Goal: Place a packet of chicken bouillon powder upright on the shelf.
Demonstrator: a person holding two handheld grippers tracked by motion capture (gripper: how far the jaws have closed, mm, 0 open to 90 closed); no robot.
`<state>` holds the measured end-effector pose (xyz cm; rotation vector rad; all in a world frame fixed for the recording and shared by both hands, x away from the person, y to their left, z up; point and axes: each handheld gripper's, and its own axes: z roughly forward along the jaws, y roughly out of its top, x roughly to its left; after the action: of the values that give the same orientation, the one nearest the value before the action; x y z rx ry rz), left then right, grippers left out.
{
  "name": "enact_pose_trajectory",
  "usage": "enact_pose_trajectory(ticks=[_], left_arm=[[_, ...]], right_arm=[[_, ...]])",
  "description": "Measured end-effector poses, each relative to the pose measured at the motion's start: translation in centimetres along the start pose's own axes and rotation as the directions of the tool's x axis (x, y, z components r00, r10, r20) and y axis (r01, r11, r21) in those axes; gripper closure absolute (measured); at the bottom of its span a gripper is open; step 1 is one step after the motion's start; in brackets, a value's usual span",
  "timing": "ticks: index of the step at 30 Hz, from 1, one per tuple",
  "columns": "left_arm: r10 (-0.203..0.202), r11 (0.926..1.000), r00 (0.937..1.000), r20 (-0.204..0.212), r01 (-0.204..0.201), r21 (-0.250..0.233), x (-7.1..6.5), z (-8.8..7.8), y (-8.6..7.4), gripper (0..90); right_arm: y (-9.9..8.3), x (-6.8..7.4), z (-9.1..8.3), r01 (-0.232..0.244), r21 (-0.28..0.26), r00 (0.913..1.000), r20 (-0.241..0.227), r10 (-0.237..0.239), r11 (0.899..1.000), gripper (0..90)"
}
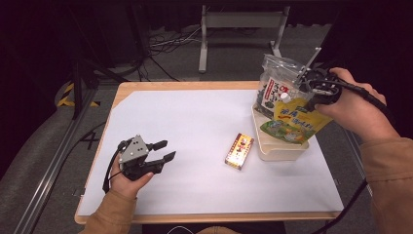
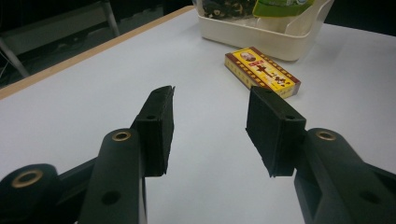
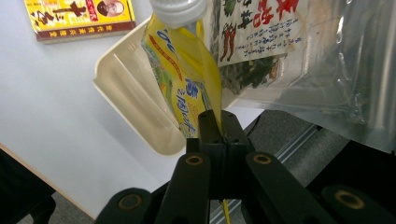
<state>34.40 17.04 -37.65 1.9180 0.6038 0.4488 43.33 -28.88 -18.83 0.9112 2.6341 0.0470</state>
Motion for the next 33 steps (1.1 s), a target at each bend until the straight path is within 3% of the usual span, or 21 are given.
enact_pose_trajectory(ticks=[11, 16, 28, 33], left_arm=[[0.003, 1.0, 1.0, -0.001, -0.003, 0.001, 0.0, 0.0, 0.0, 51.9], [0.002, 1.0, 1.0, 0.001, -0.002, 0.001, -0.1, 0.0, 0.0, 51.9], [-0.001, 1.0, 1.0, -0.001, 0.001, 0.001, 0.0, 0.0, -0.1, 51.9], [0.005, 1.0, 1.0, 0.0, -0.005, 0.006, 0.0, 0.1, -0.1, 51.9]], right_arm=[[0.4, 0.4, 0.0, 0.039, 0.022, 0.9992, -0.013, -0.038, 0.999, 90.0], [1.1, 0.8, 0.8, 0.06, 0.048, 0.9981, -0.017, -0.059, 0.997, 90.0], [1.7, 0.8, 2.8, 0.055, 0.061, 0.9981, -0.032, -0.053, 0.997, 89.8], [1.7, 0.9, 3.1, 0.047, 0.043, 0.9983, -0.037, -0.045, 0.998, 89.6]])
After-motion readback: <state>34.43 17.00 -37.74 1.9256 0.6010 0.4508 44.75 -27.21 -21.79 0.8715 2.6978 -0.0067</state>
